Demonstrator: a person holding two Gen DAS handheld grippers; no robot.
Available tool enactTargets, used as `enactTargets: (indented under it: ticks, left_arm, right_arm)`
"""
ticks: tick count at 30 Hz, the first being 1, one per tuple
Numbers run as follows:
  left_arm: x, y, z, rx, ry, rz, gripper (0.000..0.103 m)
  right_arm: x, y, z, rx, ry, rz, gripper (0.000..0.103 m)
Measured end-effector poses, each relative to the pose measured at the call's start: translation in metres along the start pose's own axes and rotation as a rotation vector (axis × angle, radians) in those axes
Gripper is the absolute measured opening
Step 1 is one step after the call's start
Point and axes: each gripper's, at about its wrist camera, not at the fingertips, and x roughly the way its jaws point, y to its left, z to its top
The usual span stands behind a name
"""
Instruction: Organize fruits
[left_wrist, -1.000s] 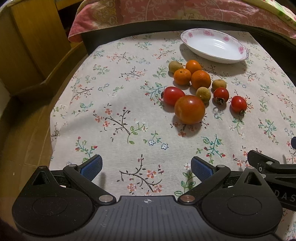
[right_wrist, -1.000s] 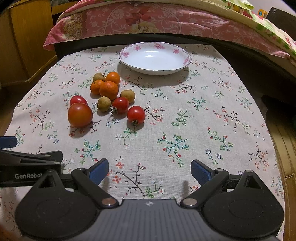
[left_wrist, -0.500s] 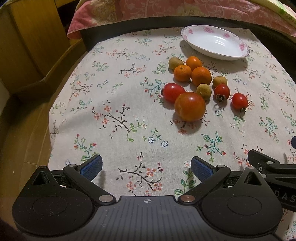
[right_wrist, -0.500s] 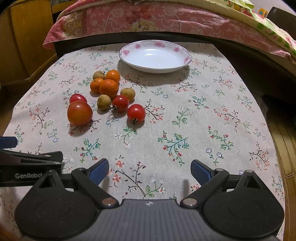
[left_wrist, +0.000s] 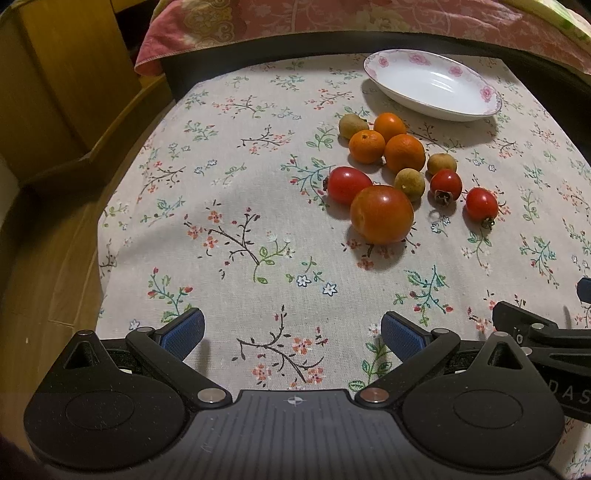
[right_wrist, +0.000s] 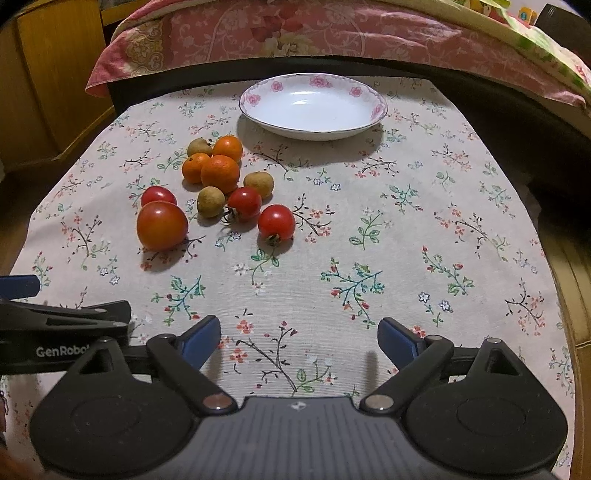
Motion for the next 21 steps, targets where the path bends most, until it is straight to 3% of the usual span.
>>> enactTargets:
  ticks: [21]
  left_arm:
    - [0.0003,0.0002,0.0024,-0.002,-0.01,0.005,0.103]
  right_arm:
    - [0.0021,-0.0015,0.0007,0.022,0.014,0.021,0.091]
